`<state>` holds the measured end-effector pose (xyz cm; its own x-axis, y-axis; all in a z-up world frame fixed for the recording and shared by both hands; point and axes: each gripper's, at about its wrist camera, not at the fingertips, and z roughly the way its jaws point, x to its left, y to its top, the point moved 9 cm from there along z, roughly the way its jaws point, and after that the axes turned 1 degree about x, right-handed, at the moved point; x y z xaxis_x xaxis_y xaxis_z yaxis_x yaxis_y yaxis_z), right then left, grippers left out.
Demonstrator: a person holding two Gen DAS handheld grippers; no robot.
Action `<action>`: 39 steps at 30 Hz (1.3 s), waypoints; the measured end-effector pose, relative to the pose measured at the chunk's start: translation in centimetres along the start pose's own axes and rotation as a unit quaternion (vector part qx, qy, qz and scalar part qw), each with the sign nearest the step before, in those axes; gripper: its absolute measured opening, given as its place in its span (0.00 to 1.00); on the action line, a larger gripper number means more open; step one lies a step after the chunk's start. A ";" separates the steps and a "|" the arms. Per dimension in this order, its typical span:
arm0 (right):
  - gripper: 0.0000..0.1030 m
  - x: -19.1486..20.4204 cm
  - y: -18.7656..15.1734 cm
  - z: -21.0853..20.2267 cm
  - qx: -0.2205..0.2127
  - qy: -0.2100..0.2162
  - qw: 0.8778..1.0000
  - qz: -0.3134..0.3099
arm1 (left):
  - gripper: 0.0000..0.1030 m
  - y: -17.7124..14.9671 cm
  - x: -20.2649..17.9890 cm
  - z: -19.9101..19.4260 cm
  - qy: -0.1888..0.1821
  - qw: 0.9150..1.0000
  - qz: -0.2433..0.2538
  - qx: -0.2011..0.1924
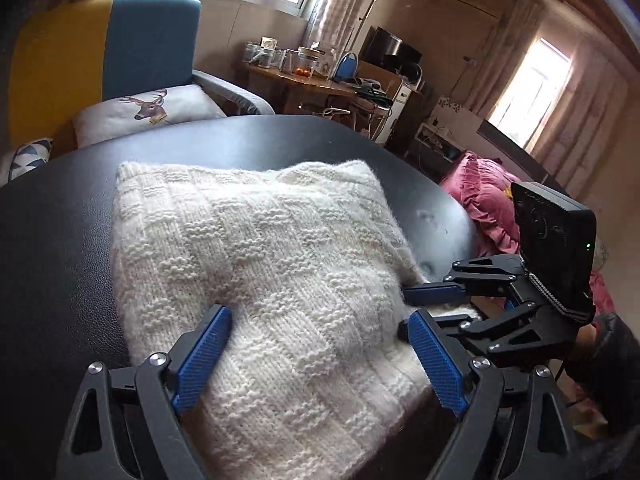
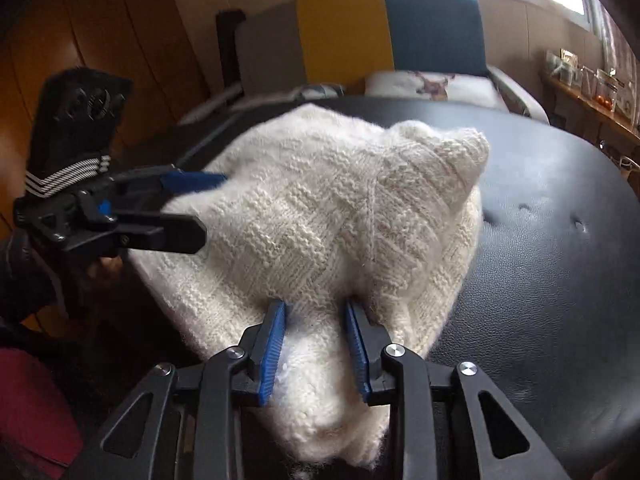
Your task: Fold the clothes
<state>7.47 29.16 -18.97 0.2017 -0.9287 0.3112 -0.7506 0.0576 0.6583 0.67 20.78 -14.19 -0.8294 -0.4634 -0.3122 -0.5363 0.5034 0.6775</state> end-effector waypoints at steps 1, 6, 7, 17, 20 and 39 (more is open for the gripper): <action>0.29 0.0 -0.4 -0.3 -0.006 0.011 1.000 0.019 | 0.88 -0.4 -0.2 0.1 0.004 1.000 0.006 0.002; 0.27 0.7 -1.5 -1.0 -0.005 0.028 0.999 0.046 | 0.88 -1.8 -0.9 -0.9 0.009 1.000 0.004 0.000; 0.27 0.8 -1.4 -1.1 0.002 0.035 0.998 0.050 | 0.88 -2.1 -1.0 -1.1 0.012 1.000 0.006 0.000; 0.34 0.1 8.3 -3.2 -0.052 -0.005 0.999 0.005 | 0.88 2.5 0.3 -2.3 0.032 0.999 -0.012 -0.031; 0.34 -0.1 10.5 -0.3 -0.039 -0.020 0.999 -0.014 | 0.88 4.6 2.1 -1.9 0.028 0.998 -0.044 -0.046; 0.38 -4.5 10.4 4.0 -0.003 -0.021 0.999 0.035 | 0.88 3.8 10.2 -4.1 0.006 0.972 -0.216 -0.095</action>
<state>-3.74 32.46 -16.31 0.1219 -0.9370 0.3274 -0.7578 0.1251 0.6403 -9.18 14.96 -12.04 -0.5313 -0.6109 -0.5869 -0.7940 0.1176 0.5964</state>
